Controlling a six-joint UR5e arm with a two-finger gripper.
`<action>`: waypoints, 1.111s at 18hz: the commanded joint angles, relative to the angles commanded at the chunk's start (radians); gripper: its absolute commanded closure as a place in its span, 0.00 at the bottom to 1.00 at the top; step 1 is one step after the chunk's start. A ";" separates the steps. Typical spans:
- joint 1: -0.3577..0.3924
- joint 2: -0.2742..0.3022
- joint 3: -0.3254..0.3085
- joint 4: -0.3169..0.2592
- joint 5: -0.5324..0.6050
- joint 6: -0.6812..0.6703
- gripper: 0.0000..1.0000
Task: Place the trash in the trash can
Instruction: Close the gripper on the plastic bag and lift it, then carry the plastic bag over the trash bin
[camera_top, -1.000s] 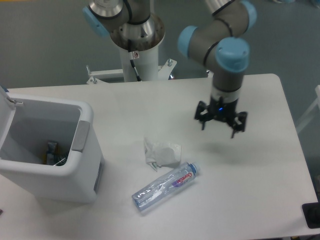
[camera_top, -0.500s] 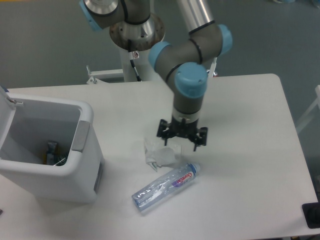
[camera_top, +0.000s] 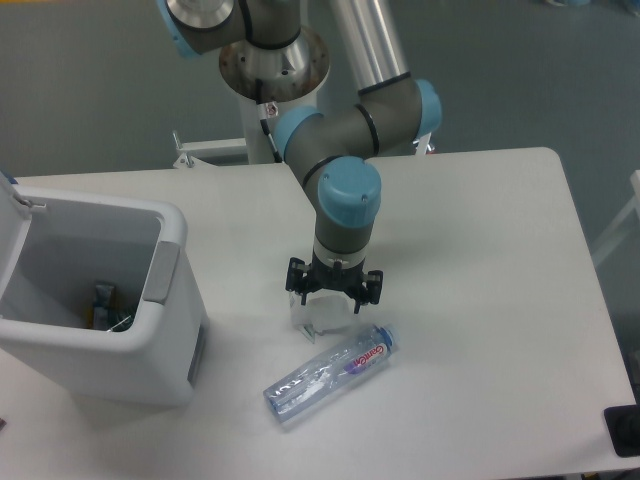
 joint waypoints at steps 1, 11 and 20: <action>0.000 0.000 0.005 0.000 -0.002 0.000 1.00; 0.023 0.084 0.014 -0.005 -0.104 -0.009 1.00; 0.075 0.196 0.236 -0.005 -0.403 -0.217 1.00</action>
